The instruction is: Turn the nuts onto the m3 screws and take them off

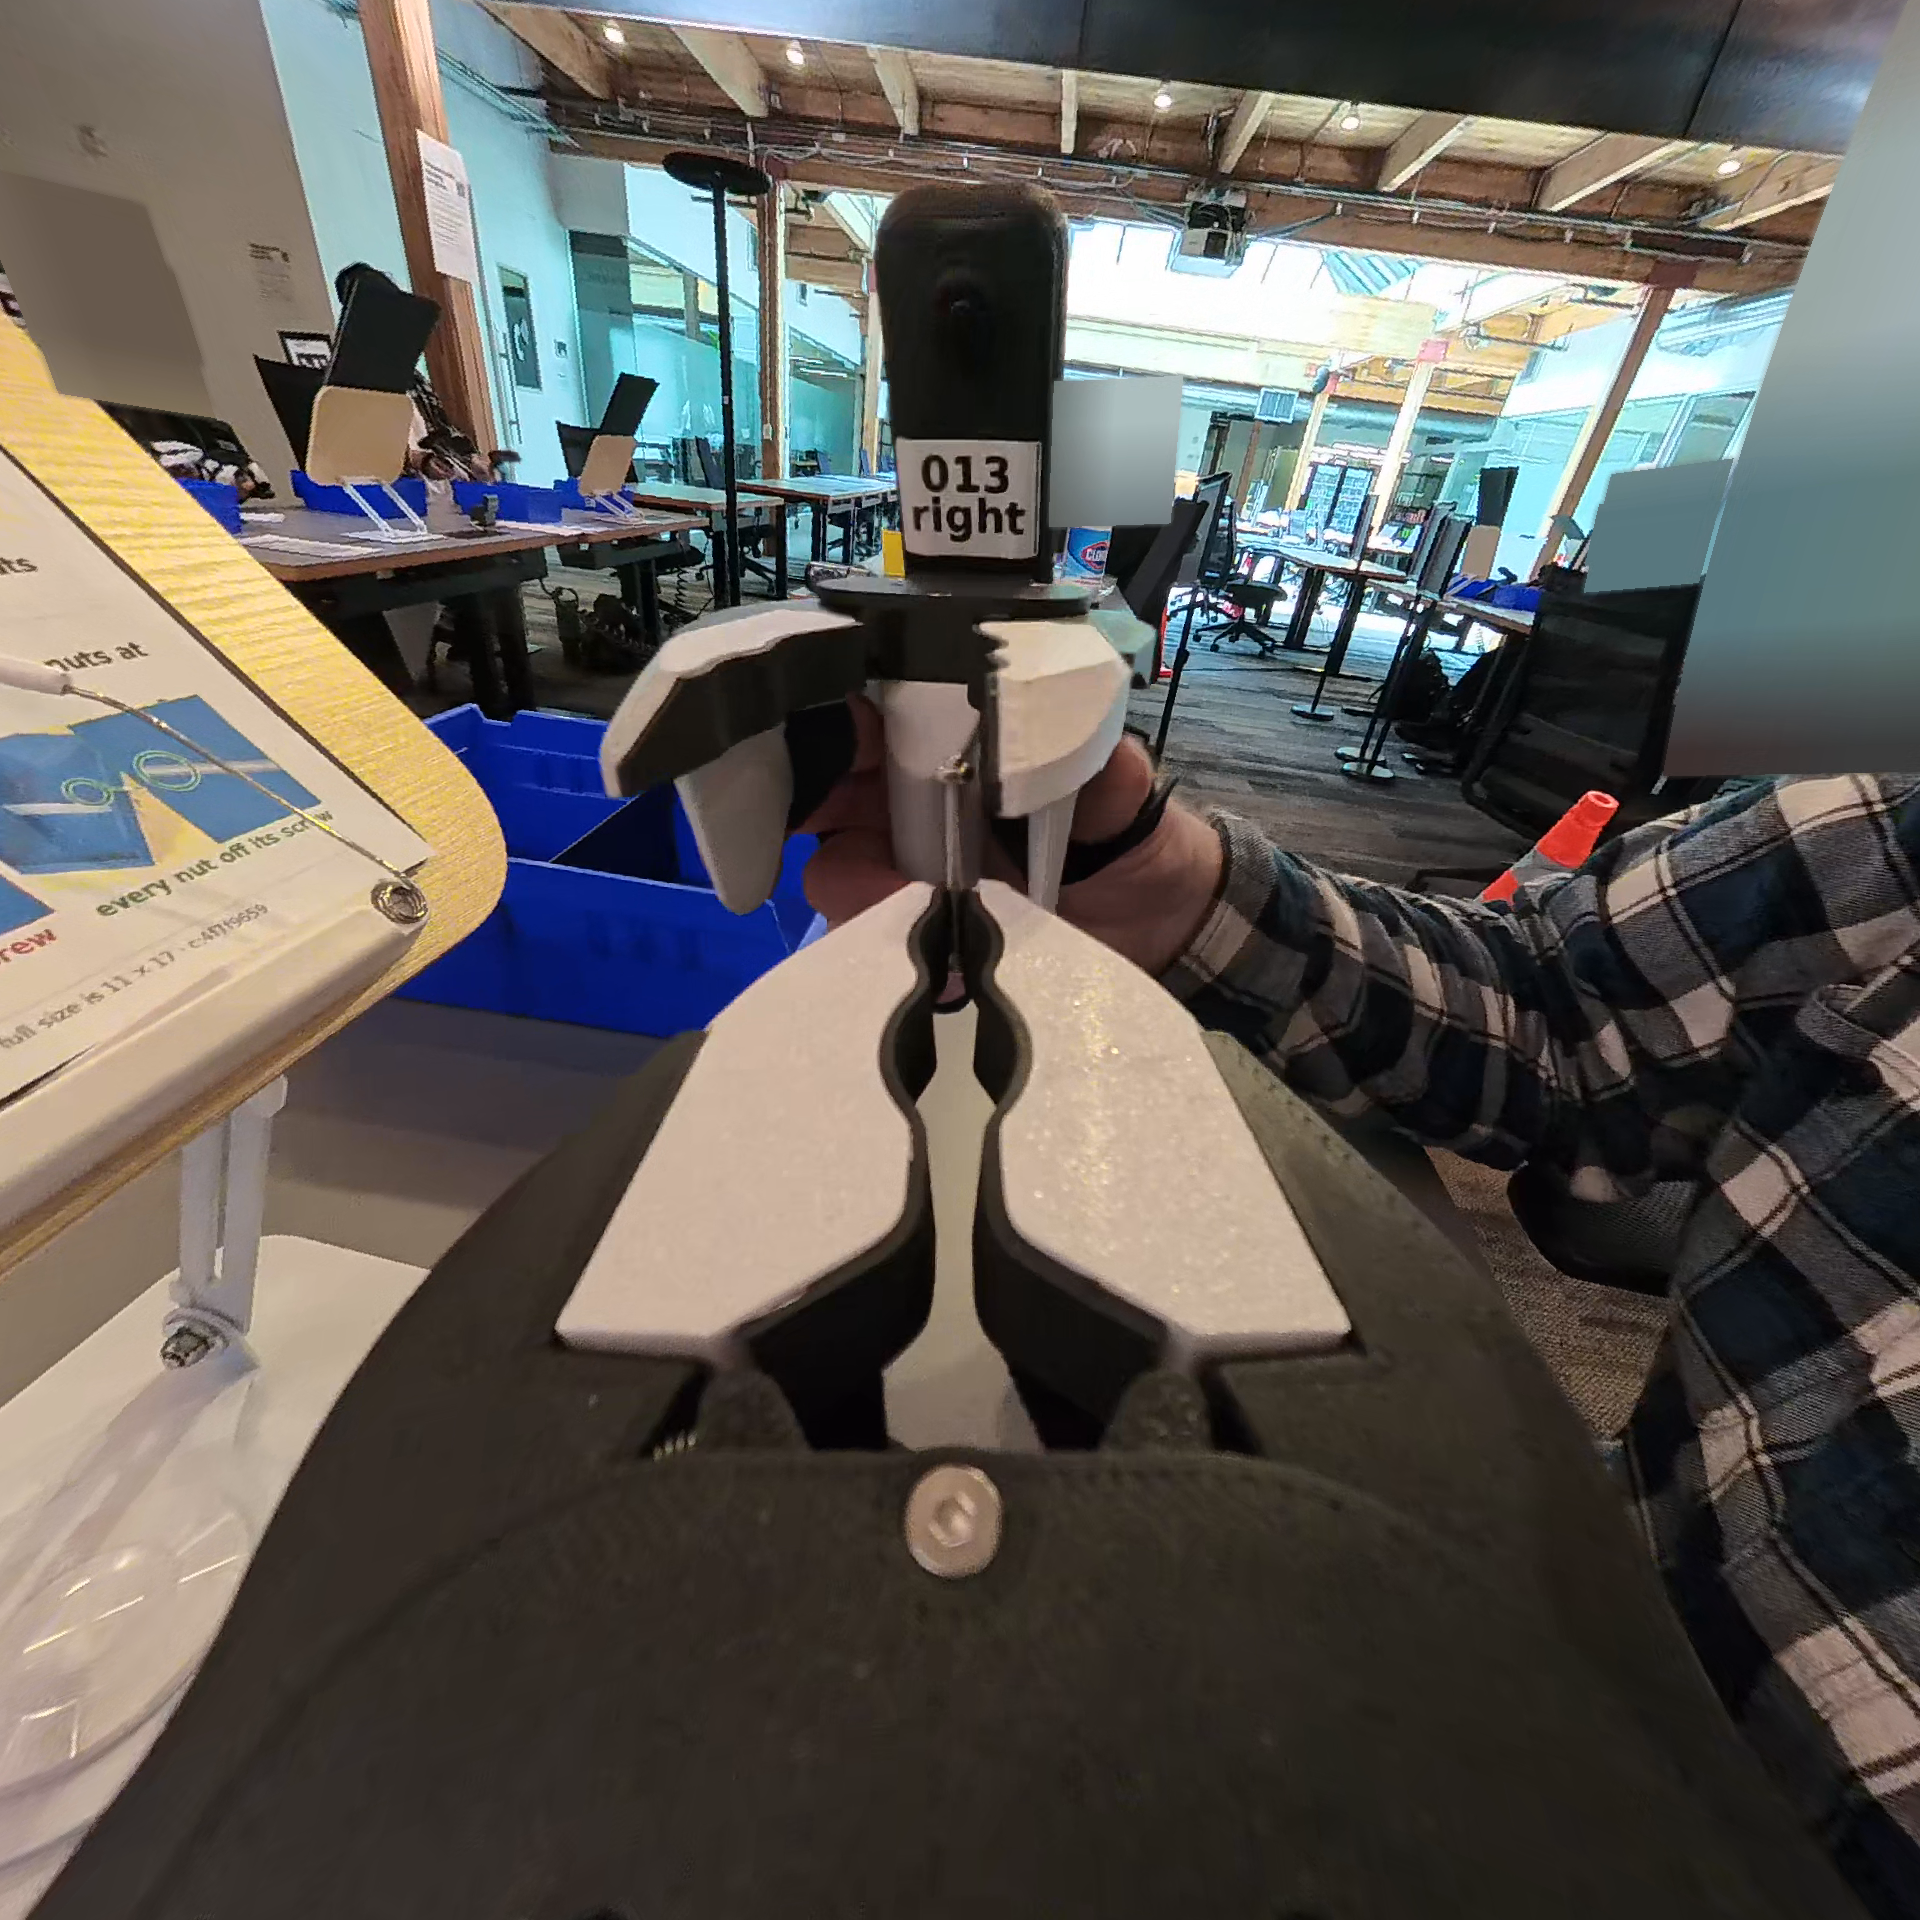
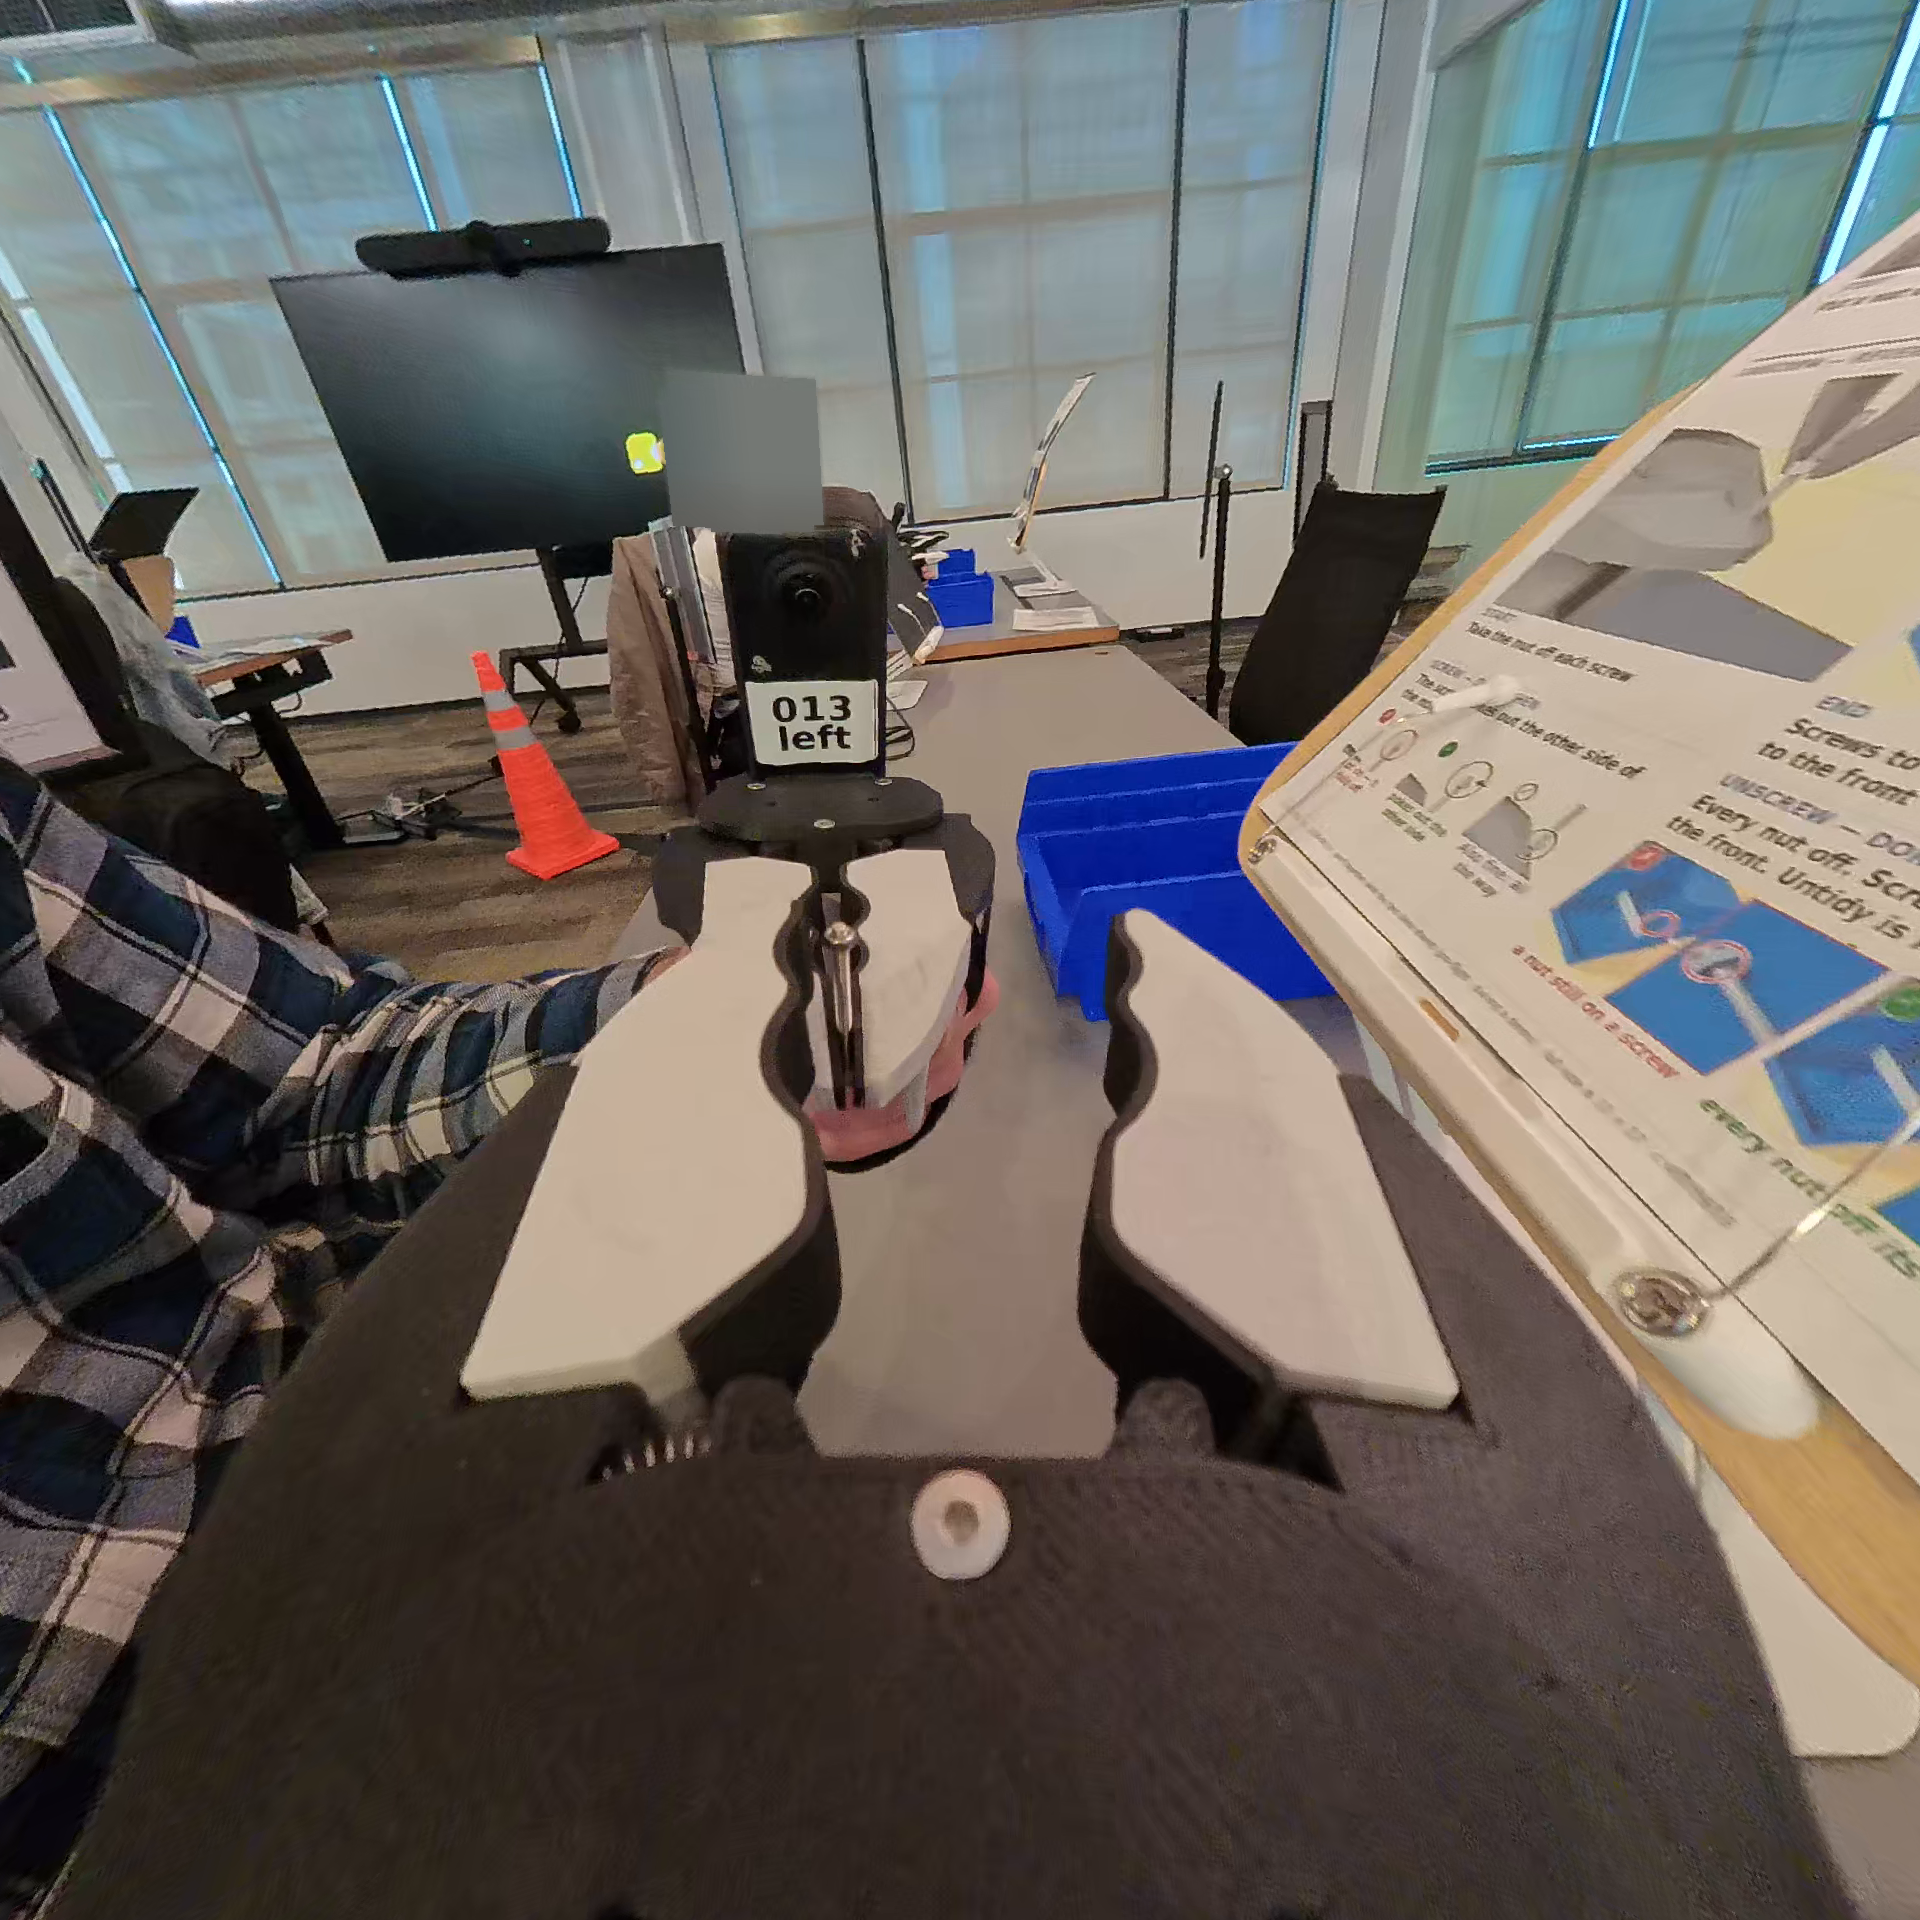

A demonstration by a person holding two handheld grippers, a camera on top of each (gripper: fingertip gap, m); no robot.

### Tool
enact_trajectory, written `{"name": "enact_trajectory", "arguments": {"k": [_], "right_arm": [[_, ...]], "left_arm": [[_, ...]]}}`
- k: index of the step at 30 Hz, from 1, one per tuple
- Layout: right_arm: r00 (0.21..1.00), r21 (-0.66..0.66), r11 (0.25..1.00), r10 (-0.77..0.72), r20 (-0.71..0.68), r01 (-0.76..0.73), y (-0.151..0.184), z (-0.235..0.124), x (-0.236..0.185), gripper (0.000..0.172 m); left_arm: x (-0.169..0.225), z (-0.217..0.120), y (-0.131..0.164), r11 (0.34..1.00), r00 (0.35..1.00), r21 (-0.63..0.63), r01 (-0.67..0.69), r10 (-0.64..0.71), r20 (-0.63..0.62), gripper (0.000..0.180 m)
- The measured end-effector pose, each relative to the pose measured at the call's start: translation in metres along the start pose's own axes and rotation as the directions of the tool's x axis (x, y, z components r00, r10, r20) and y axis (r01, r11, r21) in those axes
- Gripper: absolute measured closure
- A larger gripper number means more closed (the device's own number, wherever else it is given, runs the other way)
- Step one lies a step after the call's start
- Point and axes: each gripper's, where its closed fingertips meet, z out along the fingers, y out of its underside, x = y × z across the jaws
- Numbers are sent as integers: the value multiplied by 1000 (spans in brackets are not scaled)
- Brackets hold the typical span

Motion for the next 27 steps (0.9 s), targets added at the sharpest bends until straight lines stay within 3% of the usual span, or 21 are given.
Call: {"name": "enact_trajectory", "arguments": {"k": [9,16,27], "right_arm": [[999,32,999,28,-33,-27,0,-17,10,120],[1000,3,1000,-5,4,5,-2,-2,-1,118],[1000,18,1000,3,-13,-3,-4,-14,2,120]], "left_arm": [[-4,-5,-2,1000,1000,16,7,-8,10,179],[2,-1,-1,1000,1000,8,1,-1,-8,179],[-2,-3,-1,1000,1000,-3,-15,15,14,179]]}}
